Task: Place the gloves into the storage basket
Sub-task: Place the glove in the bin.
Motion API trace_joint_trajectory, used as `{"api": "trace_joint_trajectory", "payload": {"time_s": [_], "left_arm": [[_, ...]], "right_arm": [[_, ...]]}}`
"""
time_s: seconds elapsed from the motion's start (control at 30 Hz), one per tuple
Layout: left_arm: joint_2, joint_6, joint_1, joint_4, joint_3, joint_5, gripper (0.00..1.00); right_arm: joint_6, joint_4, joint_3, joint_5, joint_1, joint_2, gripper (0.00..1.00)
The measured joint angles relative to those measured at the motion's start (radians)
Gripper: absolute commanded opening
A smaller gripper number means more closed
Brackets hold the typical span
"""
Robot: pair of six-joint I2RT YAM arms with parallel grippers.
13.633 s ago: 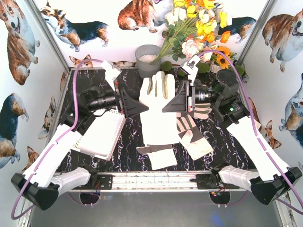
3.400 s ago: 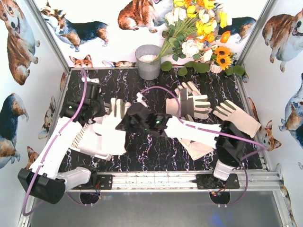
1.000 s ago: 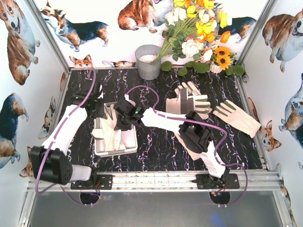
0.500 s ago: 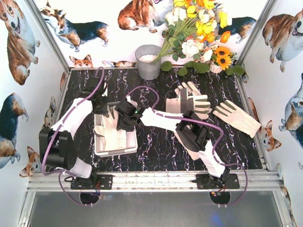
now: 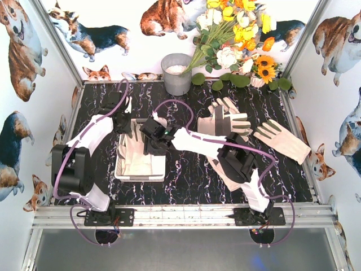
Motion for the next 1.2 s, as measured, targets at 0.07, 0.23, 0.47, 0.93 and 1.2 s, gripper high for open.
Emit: {"api": "trace_joint_trajectory", "payload": {"time_s": [0.07,0.23,0.47,0.93,1.2], "left_arm": [[0.013,0.007,0.0,0.019,0.0,0.021,0.0],[0.032,0.014,0.001,0.046,-0.003,0.076,0.0],[0.032,0.015,0.001,0.094,-0.025,0.169,0.0],[0.117,0.014,-0.005,0.175,-0.037,0.306,0.0],[0.126,0.004,-0.011,0.212,-0.059,0.319,0.34]], "right_arm": [[-0.019,-0.003,0.0,0.012,0.0,-0.037,0.46],[-0.051,-0.002,-0.016,0.037,0.0,-0.121,0.49],[-0.1,0.014,-0.086,0.104,0.0,-0.275,0.52],[-0.151,0.024,-0.274,0.237,-0.013,-0.464,0.54],[-0.16,0.014,-0.345,0.277,-0.023,-0.575,0.56]]}}
